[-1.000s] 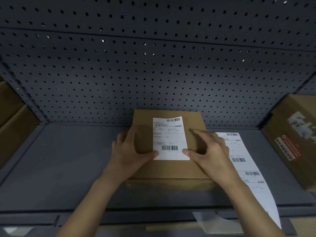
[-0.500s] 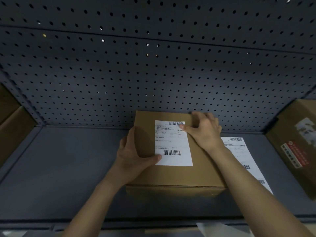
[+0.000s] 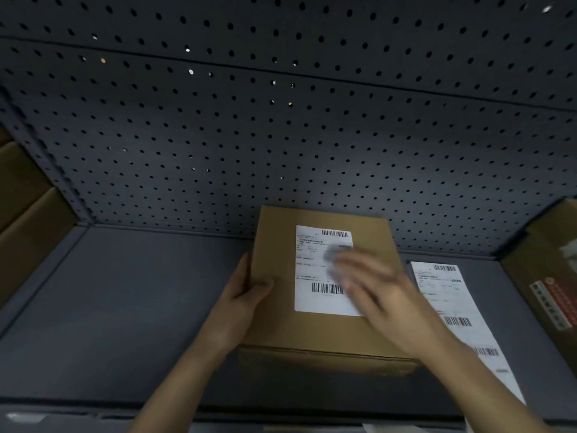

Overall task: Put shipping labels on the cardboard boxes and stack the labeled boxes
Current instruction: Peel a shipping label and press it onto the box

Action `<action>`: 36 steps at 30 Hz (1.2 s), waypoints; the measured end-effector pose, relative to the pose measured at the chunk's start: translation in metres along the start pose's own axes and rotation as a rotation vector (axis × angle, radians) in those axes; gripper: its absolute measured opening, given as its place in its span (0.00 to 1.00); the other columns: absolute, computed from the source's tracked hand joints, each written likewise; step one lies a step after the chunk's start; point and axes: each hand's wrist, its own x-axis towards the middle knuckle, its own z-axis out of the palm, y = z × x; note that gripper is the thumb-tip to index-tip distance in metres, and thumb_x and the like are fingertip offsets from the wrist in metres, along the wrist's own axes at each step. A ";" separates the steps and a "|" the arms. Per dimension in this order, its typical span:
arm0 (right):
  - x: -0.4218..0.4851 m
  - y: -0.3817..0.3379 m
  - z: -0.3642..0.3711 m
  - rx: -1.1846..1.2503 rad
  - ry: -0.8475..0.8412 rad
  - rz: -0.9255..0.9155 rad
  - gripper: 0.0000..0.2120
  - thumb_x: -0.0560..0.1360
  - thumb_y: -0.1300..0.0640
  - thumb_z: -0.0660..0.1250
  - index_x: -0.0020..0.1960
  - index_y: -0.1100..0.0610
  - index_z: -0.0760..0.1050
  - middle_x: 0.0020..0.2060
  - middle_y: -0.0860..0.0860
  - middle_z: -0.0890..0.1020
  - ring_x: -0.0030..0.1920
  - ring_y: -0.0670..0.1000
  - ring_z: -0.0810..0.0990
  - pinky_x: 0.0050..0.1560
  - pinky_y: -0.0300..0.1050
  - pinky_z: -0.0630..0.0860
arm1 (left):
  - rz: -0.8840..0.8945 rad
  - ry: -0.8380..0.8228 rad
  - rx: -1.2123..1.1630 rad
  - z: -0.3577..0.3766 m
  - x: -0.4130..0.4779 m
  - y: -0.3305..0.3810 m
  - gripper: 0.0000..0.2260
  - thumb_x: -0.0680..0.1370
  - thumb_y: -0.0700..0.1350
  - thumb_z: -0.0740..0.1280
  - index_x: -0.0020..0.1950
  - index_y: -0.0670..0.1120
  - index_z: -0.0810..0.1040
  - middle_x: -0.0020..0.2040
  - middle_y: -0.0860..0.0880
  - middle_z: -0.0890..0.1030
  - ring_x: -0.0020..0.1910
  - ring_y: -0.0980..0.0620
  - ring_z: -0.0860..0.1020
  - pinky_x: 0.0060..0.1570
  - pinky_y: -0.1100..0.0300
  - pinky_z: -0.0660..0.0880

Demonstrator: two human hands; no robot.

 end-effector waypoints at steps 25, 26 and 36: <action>0.080 0.018 0.030 -0.250 -0.521 0.107 0.32 0.82 0.38 0.42 0.81 0.53 0.41 0.80 0.46 0.41 0.78 0.40 0.37 0.79 0.42 0.39 | -0.005 -0.072 -0.109 -0.003 0.005 -0.009 0.23 0.81 0.46 0.63 0.75 0.59 0.64 0.62 0.60 0.79 0.57 0.62 0.79 0.57 0.65 0.74; 0.074 0.012 0.028 -0.238 -0.493 0.096 0.32 0.83 0.38 0.42 0.81 0.53 0.42 0.80 0.46 0.42 0.78 0.40 0.37 0.79 0.43 0.40 | -0.001 -0.071 -0.110 -0.003 0.004 -0.009 0.21 0.82 0.46 0.63 0.74 0.60 0.66 0.61 0.61 0.79 0.56 0.64 0.79 0.54 0.67 0.75; -0.021 -0.044 0.026 -0.346 -0.417 -0.082 0.27 0.86 0.44 0.44 0.80 0.57 0.56 0.80 0.50 0.53 0.80 0.45 0.46 0.78 0.46 0.51 | 0.000 -0.052 -0.107 0.000 0.005 -0.012 0.18 0.82 0.46 0.63 0.68 0.62 0.68 0.55 0.66 0.81 0.55 0.66 0.80 0.56 0.66 0.74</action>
